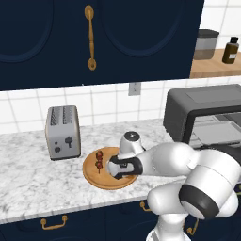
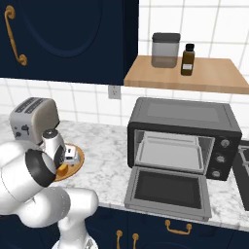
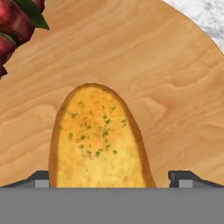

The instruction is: Pick up the kebab skewer and baguette bread, and place them inside the toaster oven. Close the toaster oven door and start by setting the timer.

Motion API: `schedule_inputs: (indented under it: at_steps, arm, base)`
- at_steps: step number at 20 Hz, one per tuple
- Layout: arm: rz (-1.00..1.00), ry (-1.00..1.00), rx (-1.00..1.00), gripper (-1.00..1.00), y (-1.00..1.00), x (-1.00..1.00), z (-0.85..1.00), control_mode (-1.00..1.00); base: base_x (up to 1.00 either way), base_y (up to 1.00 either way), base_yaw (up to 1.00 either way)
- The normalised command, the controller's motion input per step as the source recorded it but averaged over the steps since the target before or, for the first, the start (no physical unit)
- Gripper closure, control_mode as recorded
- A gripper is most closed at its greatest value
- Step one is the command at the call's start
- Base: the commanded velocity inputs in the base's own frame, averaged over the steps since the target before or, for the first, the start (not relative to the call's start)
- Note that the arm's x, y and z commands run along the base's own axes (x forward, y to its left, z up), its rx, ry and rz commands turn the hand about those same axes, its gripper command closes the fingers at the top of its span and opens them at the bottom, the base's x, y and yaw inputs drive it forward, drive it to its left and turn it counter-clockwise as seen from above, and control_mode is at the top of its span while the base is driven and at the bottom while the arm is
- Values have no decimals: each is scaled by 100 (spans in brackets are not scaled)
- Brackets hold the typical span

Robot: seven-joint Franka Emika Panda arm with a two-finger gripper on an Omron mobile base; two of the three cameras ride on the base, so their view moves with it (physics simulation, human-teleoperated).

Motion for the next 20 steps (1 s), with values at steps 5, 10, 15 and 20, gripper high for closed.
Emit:
schedule_inputs:
  at_steps: [5,10,15,20]
  arm:
    - [0,0,0,100,2,0,-1,-100]
    - [0,0,0,100,-5,-1,35,-100]
    - [-1,0,2,100,-15,-23,77,-100]
    - [-7,0,3,100,-18,-45,89,-100]
  base:
    - [0,0,0]
    - [0,0,0]
    - [0,0,0]
    - [0,0,0]
